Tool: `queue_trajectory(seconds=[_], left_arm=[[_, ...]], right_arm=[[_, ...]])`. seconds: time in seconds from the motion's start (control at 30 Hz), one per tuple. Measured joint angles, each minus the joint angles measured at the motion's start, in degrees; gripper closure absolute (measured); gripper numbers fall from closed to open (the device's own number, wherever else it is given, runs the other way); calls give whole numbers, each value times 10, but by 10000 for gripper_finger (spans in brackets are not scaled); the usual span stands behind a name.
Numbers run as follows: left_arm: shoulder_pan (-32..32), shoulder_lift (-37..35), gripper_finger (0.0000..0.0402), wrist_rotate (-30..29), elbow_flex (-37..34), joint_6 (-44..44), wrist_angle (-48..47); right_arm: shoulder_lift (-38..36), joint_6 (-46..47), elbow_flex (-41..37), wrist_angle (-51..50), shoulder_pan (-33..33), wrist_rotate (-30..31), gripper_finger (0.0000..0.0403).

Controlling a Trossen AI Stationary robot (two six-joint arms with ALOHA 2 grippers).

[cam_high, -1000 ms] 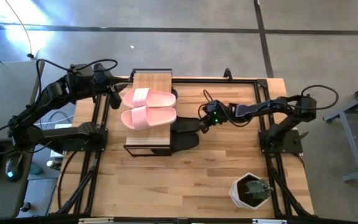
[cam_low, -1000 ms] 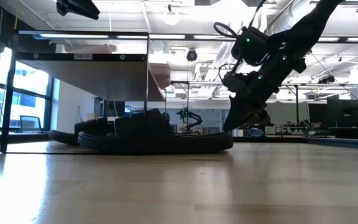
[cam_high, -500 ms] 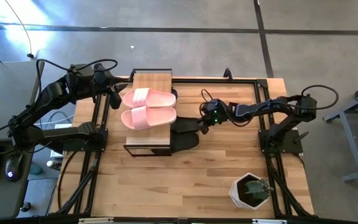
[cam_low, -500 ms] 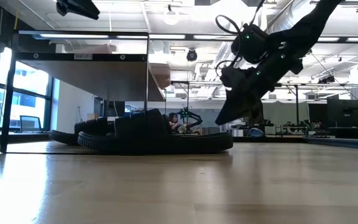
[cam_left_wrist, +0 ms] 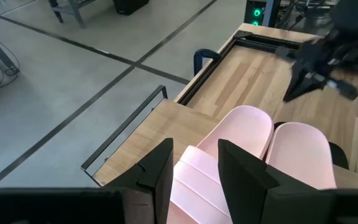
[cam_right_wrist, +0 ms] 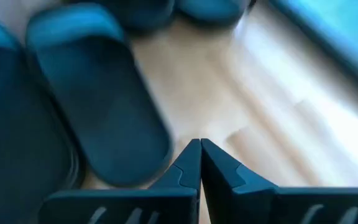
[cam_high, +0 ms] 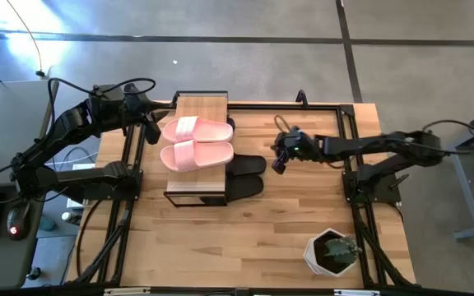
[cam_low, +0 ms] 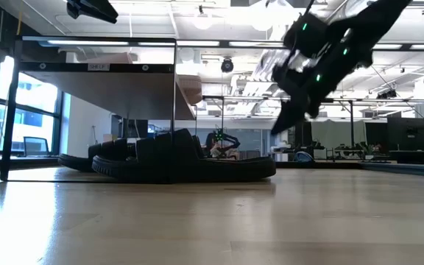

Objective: Pick and place slides into the shelf
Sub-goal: Adjust the black slides under the shelf

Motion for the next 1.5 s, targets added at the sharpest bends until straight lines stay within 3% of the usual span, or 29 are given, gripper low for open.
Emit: queue_trajectory(seconds=[0.13,0.2,0.27,0.37,0.43,0.5,0.6,0.77,0.9,1.07,1.27,1.5], left_arm=[[0,0,291,-1,0,0,0],[0,0,291,-1,0,4,0],[0,0,291,-1,0,8,0],[0,0,291,-1,0,9,0],[0,0,291,-1,0,9,-2],[0,0,291,-1,0,9,-6],[0,0,291,-1,0,9,-13],[0,0,291,-1,0,10,-14],[0,0,291,-1,0,3,-15],[0,2,291,-1,0,-5,-17],[0,1,291,-1,0,-5,-16],[0,2,291,1,0,-6,-16]], right_arm=[[-79,-38,0,-7,16,59,403],[-109,-51,0,-14,16,48,403],[-124,-65,0,-5,13,-47,403],[-119,-73,-8,25,9,-275,403],[-112,-38,-52,112,24,-329,403],[-104,-6,-120,194,49,-291,403],[-105,21,-198,246,91,-168,403],[-88,72,-228,272,119,-69,403],[-34,72,-212,295,122,-57,403],[68,77,-208,425,133,-67,403],[144,106,-208,492,152,-58,403],[189,76,-138,467,159,-85,403]])
